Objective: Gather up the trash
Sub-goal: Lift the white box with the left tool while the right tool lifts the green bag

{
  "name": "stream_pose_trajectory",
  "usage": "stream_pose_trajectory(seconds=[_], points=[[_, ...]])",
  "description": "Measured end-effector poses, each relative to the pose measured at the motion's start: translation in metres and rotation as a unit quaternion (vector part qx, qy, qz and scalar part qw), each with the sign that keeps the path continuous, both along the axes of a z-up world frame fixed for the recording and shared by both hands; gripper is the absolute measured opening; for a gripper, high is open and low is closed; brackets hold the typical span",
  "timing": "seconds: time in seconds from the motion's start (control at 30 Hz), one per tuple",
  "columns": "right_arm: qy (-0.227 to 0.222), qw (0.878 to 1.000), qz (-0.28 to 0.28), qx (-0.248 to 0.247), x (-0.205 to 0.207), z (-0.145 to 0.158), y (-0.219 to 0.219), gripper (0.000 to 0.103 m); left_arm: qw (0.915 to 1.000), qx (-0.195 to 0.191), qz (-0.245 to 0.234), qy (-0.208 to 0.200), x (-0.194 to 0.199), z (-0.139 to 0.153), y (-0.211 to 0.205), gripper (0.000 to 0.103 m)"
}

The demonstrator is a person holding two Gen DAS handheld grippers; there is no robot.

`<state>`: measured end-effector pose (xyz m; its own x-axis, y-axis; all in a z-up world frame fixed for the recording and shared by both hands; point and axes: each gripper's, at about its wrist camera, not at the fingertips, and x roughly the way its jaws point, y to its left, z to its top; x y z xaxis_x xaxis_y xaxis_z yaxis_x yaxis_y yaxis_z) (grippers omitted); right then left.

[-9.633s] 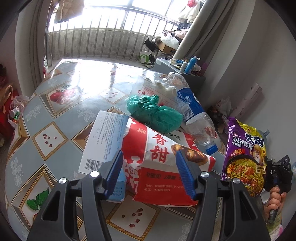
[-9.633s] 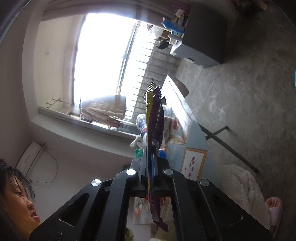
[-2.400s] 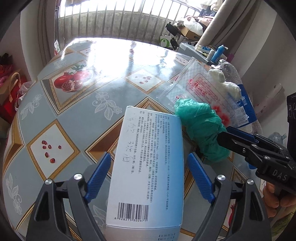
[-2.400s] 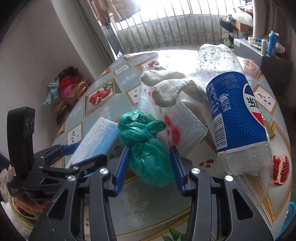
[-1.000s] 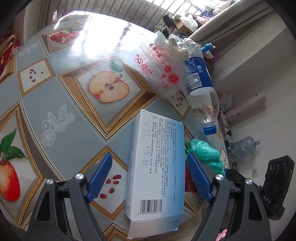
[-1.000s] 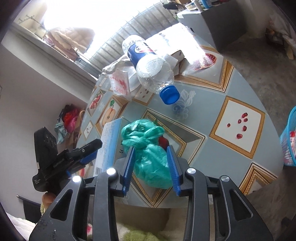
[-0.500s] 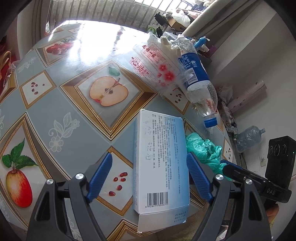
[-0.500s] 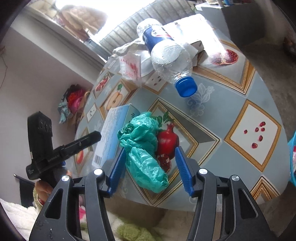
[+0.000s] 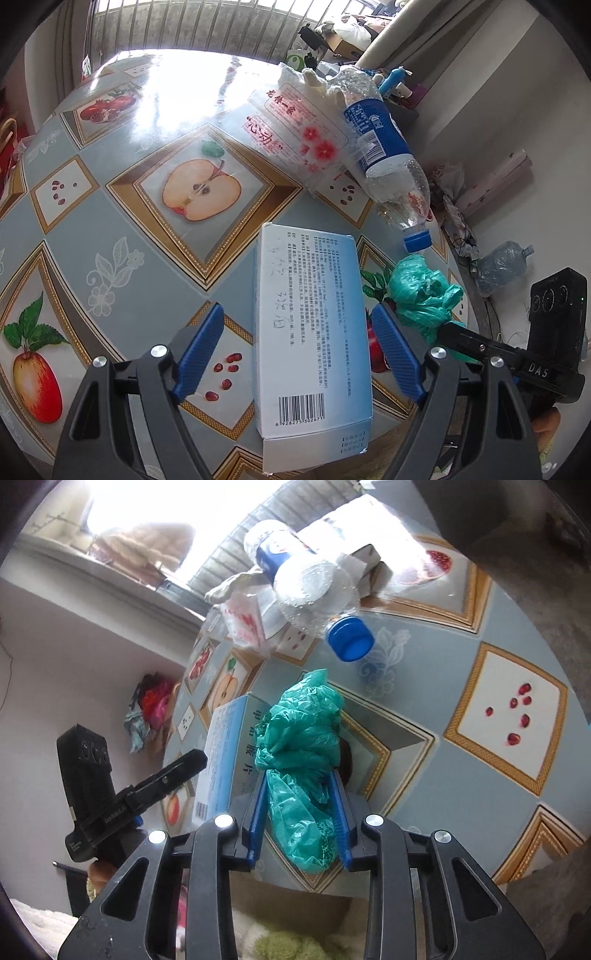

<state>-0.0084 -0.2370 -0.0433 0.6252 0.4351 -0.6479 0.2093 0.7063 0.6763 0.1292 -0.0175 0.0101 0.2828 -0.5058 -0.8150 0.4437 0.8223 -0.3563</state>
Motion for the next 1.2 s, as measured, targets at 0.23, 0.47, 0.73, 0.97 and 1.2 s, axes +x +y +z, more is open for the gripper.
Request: stream_pose_trajectory(seconds=[0.23, 0.47, 0.73, 0.97, 1.2], points=[[0.005, 1.000, -0.028, -0.003, -0.008, 0.003, -0.008, 0.047, 0.9997, 0.020, -0.011, -0.012, -0.005, -0.004, -0.016, 0.084], [-0.002, 0.999, -0.030, -0.032, -0.005, 0.009, -0.004, 0.057, 0.9973, 0.052, -0.030, -0.041, -0.010, -0.008, -0.032, 0.087], [-0.003, 0.999, -0.011, -0.030, 0.006, 0.005, 0.003, 0.057, 0.9933, 0.085, -0.047, -0.062, -0.014, -0.017, -0.039, 0.087], [0.002, 1.000, -0.001, -0.022, 0.012, 0.001, 0.007, 0.042, 0.9914, 0.094, -0.059, -0.070, -0.012, -0.023, -0.048, 0.086], [-0.005, 1.000, -0.015, -0.024, 0.007, 0.002, 0.002, 0.037, 0.9898, 0.104, -0.058, -0.077, -0.012, -0.026, -0.053, 0.086]])
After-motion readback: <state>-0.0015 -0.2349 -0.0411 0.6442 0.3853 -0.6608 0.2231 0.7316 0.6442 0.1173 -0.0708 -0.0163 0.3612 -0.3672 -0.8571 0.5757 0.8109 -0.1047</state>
